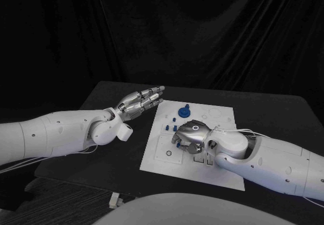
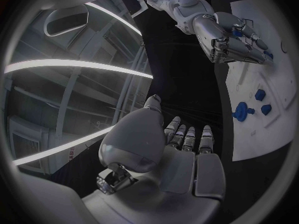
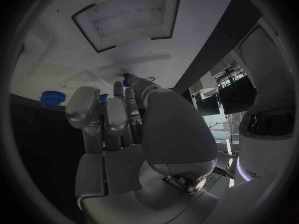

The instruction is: Assemble the parts on the task board

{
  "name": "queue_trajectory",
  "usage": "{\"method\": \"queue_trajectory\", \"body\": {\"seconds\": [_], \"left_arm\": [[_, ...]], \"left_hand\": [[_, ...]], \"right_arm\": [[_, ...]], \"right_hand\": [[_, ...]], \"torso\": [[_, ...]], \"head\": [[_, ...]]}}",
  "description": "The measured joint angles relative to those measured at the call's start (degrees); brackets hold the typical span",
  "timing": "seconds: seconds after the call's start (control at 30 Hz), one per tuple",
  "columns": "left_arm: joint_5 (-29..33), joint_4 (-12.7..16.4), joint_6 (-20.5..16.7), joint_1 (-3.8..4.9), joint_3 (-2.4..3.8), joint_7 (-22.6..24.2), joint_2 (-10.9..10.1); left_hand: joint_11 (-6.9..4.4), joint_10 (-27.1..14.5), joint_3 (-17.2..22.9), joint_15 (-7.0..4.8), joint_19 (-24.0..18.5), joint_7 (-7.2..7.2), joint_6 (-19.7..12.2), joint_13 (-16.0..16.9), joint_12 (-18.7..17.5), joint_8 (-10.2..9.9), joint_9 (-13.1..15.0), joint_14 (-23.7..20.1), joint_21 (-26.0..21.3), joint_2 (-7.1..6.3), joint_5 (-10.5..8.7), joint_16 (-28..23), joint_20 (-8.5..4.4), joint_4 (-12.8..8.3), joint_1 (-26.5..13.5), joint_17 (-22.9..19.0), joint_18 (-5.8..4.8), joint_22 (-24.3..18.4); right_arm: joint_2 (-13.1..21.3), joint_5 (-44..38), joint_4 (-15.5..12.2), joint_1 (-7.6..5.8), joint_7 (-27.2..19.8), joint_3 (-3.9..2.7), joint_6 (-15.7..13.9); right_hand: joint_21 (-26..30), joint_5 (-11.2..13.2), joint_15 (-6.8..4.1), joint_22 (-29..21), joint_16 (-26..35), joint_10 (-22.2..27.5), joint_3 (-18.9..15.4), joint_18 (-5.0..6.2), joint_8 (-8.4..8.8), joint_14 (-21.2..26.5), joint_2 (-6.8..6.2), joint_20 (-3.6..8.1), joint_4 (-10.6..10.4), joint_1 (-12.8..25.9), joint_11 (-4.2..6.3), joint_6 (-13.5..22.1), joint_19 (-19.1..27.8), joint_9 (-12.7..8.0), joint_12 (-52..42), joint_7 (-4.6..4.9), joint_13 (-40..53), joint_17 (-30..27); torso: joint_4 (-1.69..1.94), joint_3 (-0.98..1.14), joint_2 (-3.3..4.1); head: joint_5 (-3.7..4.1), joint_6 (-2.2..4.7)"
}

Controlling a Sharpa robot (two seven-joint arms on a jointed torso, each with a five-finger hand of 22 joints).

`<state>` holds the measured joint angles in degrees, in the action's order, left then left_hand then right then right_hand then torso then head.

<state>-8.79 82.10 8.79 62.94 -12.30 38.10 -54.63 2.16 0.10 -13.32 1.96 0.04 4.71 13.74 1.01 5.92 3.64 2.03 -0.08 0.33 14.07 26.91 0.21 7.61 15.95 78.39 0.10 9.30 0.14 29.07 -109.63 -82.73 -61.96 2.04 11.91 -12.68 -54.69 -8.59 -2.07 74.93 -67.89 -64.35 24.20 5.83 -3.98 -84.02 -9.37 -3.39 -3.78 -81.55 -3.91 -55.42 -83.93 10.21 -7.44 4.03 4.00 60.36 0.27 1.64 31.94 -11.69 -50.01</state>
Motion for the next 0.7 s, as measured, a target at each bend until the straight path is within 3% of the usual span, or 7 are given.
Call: {"method": "queue_trajectory", "body": {"seconds": [0.07, 0.2, 0.6, 0.7], "left_arm": [[0.0, 0.0, 0.1, -0.01, 0.00, -0.1, 0.0], [0.0, -0.2, 0.3, -0.03, 0.00, -0.2, 0.1], [0.0, -0.3, 0.8, -0.11, 0.00, -0.7, 0.3], [0.0, -0.4, 0.9, -0.13, 0.00, -0.8, 0.3]], "left_hand": [[0.00, 0.0, 0.0, 0.00, 0.0, 0.00, 0.0, 0.0, 0.0, 0.0, 0.0, 0.0, 0.0, 0.00, 0.00, 0.0, 0.00, 0.0, 0.0, 0.0, 0.00, 0.0], [0.00, 0.0, 0.0, 0.00, 0.0, 0.01, 0.4, 0.0, 0.0, 0.2, 0.1, 0.0, 0.0, 0.22, 0.00, 0.0, 0.00, 0.0, 0.2, 0.0, 0.00, 0.0], [0.43, 0.0, 0.0, 0.40, 0.0, 0.43, 1.7, 0.0, 0.3, 0.9, 0.2, 0.0, 0.0, 0.22, 0.23, 0.0, 0.41, 0.0, 0.2, 0.0, 0.01, 0.0], [0.54, 0.1, 0.0, 0.40, 0.0, 0.61, 1.9, 0.0, 0.3, 1.0, 0.3, 0.0, 0.0, 0.10, 0.23, 0.0, 0.41, 0.0, 0.4, 0.0, 0.01, 0.0]], "right_arm": [[0.0, 0.0, 0.0, 0.03, 0.0, 0.00, 0.3], [0.1, 0.0, 0.0, 0.10, 0.0, 0.00, 0.9], [0.3, 0.0, 0.0, 0.16, 0.0, 0.00, 1.7], [0.7, 0.0, -0.1, 0.16, 0.0, 0.00, 1.4]], "right_hand": [[0.2, 0.0, -0.29, 0.0, 0.0, 1.1, 0.0, 0.00, 0.00, 0.3, -0.21, 0.00, 0.0, 0.2, -0.03, 0.6, 0.0, -0.2, 0.3, -0.56, 0.0, -0.2], [0.4, 0.3, -0.29, 0.0, 0.2, 1.4, -0.2, 0.00, 0.00, 0.3, -0.51, 0.00, -0.2, 0.5, -0.26, 0.8, 0.0, -0.3, 0.3, -0.79, 0.0, -0.3], [0.9, 0.3, -0.29, 0.0, 0.2, 1.9, -0.3, 0.00, 0.00, 0.3, -0.74, 0.00, -0.3, 0.7, -0.16, 1.4, 0.0, -0.4, 0.3, -0.98, 0.0, -0.5], [1.8, 0.5, -0.23, 0.0, 0.9, 5.1, -1.3, 0.00, 0.00, 0.9, -1.12, -0.03, -0.4, 1.1, -0.30, 3.0, 0.3, -0.8, 0.8, -1.73, 0.0, -1.1]], "torso": [[0.00, 0.00, -0.01], [0.00, -0.01, -0.01], [0.00, 0.00, 0.00], [0.00, 0.00, 0.00]], "head": [[-0.02, 0.00], [-0.03, 0.00], [-0.07, 0.00], [-0.07, 0.00]]}}
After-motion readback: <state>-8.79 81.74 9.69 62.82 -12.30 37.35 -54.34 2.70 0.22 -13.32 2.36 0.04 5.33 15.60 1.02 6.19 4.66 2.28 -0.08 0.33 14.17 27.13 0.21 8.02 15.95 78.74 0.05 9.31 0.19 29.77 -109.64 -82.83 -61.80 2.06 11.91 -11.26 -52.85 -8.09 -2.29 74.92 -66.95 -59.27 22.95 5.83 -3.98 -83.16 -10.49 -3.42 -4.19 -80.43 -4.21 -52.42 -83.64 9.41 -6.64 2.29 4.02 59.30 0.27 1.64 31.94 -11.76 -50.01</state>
